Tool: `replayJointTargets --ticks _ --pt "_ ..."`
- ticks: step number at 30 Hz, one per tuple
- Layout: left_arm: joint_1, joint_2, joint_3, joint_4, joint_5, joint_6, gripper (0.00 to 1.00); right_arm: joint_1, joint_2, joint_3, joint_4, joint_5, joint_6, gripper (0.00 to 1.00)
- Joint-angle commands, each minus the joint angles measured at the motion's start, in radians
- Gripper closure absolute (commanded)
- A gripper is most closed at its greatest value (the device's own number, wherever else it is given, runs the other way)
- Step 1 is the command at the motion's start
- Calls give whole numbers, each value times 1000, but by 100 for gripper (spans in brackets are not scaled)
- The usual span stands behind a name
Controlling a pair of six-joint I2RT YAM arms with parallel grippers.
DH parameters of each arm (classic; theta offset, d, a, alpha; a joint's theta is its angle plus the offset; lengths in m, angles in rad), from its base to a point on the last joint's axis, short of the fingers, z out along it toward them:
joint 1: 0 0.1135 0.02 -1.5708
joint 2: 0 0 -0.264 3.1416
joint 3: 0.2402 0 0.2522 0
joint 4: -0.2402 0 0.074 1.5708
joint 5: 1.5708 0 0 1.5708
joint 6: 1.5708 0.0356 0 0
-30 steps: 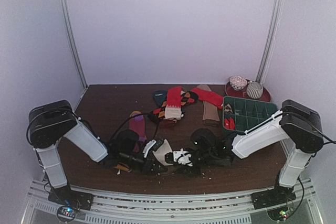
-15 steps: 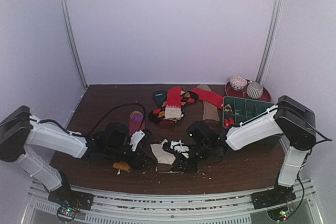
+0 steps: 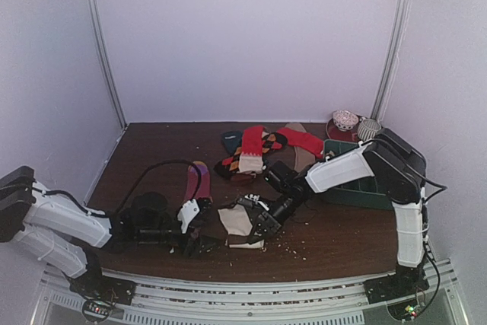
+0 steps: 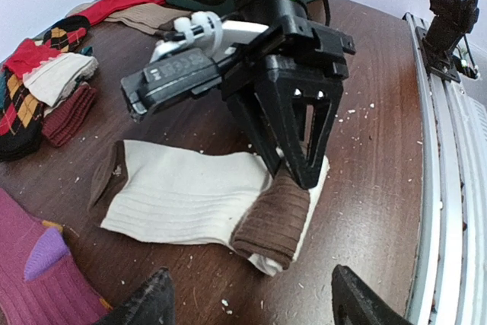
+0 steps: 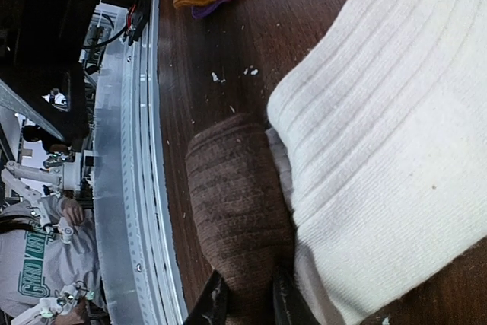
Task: Roll the socks
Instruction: Roll a pair of socks at the center of the board.
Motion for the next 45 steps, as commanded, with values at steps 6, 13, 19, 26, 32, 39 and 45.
replayJointTargets --ticks 6,13,19,26,32,39,45 --pt "-30 287 116 266 94 139 31 -9 122 -23 -169 92 69 82" --pt "-37 379 144 279 127 139 31 -8 128 -21 -160 82 73 82" --pt "-41 442 162 288 149 126 36 -9 134 -19 -164 78 66 82" --pt "-42 481 175 298 140 112 55 -9 138 -18 -169 78 63 82" --pt "-42 508 181 293 176 89 87 -9 139 -17 -171 84 58 81" --pt "-42 513 172 216 167 3 100 -7 66 -29 -111 95 45 74" --pt "-35 538 171 49 184 -196 100 -6 -239 -162 207 204 73 63"
